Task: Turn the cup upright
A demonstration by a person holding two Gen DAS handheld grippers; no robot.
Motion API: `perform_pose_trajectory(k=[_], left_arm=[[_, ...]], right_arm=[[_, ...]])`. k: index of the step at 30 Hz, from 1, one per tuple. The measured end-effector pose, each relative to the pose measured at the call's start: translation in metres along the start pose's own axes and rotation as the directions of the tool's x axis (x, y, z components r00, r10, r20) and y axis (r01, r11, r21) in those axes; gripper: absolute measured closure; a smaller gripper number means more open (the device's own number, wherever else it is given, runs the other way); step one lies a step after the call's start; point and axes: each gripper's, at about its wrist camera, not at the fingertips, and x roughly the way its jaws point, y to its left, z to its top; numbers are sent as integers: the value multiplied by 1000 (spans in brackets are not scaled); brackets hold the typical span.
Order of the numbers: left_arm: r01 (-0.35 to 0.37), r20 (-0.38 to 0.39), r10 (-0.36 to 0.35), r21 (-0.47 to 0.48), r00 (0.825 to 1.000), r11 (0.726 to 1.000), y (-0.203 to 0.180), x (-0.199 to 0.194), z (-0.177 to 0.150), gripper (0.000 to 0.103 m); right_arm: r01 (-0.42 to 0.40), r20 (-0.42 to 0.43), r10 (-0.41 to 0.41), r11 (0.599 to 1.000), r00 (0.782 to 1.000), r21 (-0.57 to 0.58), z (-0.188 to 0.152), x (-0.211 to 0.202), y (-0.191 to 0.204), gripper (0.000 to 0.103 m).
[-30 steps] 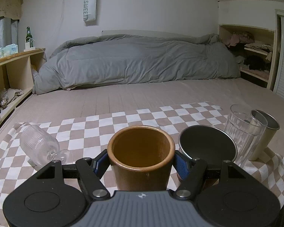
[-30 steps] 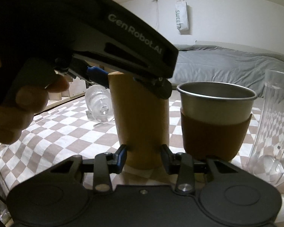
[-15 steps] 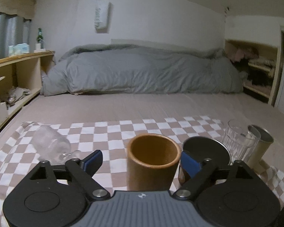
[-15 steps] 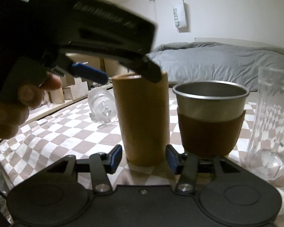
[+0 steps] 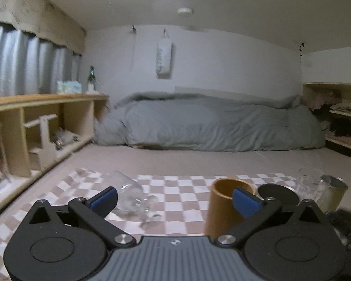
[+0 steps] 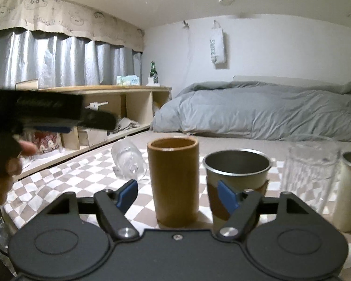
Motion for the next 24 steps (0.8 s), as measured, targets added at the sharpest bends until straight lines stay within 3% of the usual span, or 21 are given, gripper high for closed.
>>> perform_pose_trajectory(k=[10, 24], left_arm=[[-64, 37, 62, 49, 997, 997, 6, -30, -26, 0], [-21, 0, 21, 66, 1000, 998, 3, -45, -43, 0]], right_arm=[[131, 45, -131, 991, 990, -7, 5, -32, -6, 8], [228, 50, -228, 974, 972, 13, -1, -59, -10, 1]])
